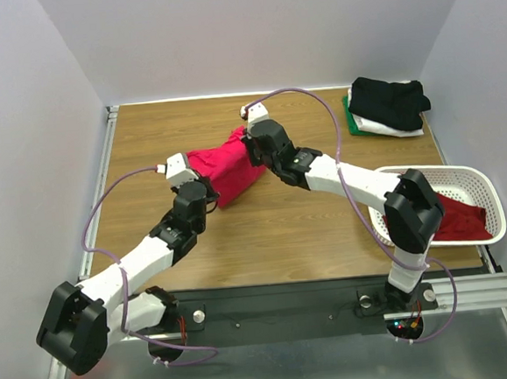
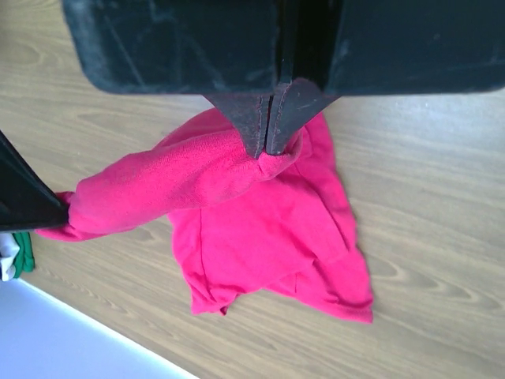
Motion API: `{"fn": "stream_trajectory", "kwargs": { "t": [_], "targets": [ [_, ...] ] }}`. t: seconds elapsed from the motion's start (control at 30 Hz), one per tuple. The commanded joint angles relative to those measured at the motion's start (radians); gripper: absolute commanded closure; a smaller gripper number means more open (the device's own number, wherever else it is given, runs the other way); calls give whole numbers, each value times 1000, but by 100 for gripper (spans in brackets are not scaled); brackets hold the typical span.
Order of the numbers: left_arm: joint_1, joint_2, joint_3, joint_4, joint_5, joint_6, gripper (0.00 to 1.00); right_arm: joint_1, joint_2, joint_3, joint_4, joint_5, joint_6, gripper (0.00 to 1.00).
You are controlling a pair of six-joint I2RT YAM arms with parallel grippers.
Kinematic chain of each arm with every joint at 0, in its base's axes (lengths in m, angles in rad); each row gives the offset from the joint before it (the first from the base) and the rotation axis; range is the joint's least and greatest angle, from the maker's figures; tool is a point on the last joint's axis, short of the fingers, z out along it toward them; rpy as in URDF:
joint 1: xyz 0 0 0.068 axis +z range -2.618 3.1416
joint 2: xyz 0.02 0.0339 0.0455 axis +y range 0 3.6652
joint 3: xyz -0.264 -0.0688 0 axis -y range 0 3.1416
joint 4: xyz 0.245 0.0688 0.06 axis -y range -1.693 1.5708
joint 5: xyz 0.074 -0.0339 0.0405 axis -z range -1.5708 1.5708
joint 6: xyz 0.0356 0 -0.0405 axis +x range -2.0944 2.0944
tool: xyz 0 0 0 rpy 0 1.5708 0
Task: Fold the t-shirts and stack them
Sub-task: Fold the tshirt
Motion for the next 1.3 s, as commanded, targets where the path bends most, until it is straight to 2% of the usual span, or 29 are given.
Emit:
{"fn": "stream_trajectory", "kwargs": {
  "t": [0.0,0.3,0.7,0.9,1.27],
  "targets": [
    [54,21,75,102,58,65,100,-29,38,103,39,-27,-59,100],
    [126,101,157,152,131,107,100,-69,157,254,40,-69,-96,100],
    [281,250,252,215,262,128,100,-95,321,467,40,-63,-153,100],
    [320,364,312,240,305,138,100,-101,430,580,40,-61,-182,100],
    [387,475,390,280,347,133,100,-114,625,798,40,-63,-220,100]
  ]
}}
